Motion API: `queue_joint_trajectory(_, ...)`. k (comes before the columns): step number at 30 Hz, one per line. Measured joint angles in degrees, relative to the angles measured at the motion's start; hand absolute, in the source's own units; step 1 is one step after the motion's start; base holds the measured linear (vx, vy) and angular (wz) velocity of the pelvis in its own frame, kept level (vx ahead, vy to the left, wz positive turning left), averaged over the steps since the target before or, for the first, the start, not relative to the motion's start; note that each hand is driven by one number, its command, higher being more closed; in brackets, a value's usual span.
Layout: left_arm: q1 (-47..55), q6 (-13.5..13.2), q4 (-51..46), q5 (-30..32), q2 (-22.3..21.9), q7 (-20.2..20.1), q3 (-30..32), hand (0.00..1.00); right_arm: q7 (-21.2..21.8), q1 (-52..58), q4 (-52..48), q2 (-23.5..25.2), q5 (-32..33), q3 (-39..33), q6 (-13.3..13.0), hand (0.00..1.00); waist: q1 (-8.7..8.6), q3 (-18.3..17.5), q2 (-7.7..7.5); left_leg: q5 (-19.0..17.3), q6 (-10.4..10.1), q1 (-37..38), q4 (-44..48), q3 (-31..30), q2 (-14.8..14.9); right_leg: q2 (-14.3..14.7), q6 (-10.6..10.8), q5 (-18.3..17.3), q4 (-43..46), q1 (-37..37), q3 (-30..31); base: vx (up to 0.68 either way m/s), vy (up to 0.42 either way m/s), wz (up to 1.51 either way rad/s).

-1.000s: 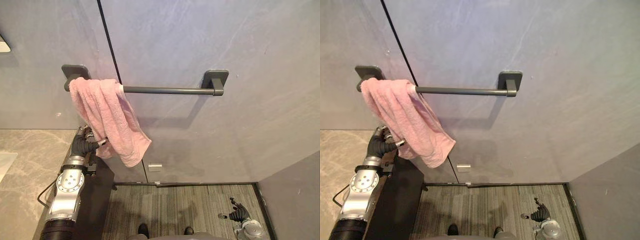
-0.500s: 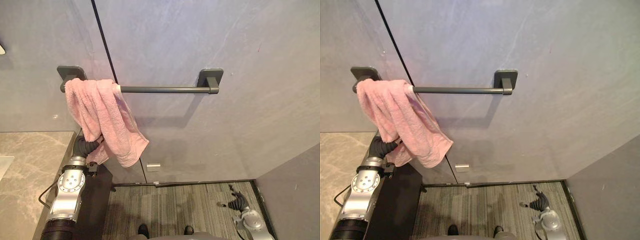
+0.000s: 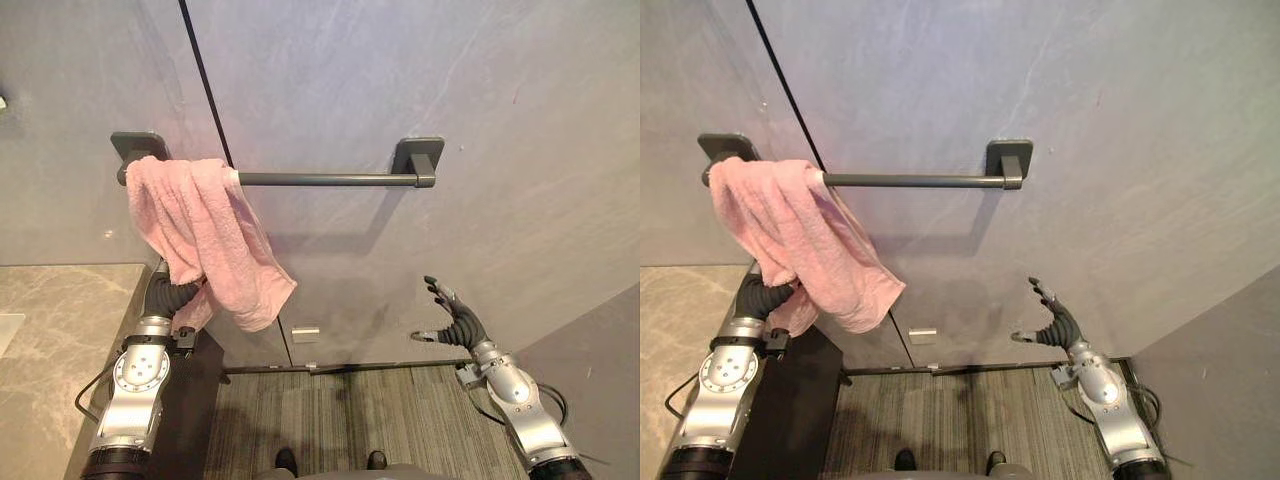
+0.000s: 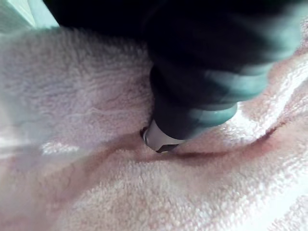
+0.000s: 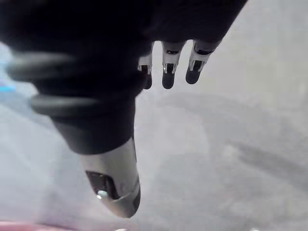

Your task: Organize washtable

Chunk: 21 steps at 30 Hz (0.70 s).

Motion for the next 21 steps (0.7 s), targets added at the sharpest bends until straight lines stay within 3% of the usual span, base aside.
queue_joint_trajectory(8, -0.02, -0.76, -1.36, -1.51, -1.73, 0.54, -0.09, 1.00, 1.62, -8.16, -3.82, -1.11, 9.03, 7.95, -1.53, 0.00, 0.76, -1.29, 0.27, 0.04, 0.02, 0.07, 0.00, -0.30, -0.06, -0.05, 0.00, 0.00, 0.18, 0.16, -0.31, 0.00, -0.001, 0.01)
queue_joint_trajectory(13, -0.04, -0.88, -1.46, -1.81, -3.05, 0.58, -0.53, 1.00, 1.49, -11.76, -3.79, -0.92, 9.94, 10.31, -1.55, 0.00, 1.67, -1.33, 0.35, 0.21, 0.02, 0.07, -0.02, -1.20, -0.11, -0.11, -0.01, -0.01, 0.03, 0.68, -1.24, -0.01, -0.006, 0.09)
queue_joint_trajectory(21, -0.08, -0.94, -1.45, -2.23, -3.14, 0.62, -3.65, 1.00, 1.27, -18.55, -1.49, 1.48, 10.99, 16.55, -1.58, 0.00, 1.77, -1.40, 0.38, 0.31, 0.04, -0.32, -0.03, -2.22, -0.17, -0.21, -0.01, -0.01, -0.43, 1.02, -2.17, -0.01, -0.003, 0.06)
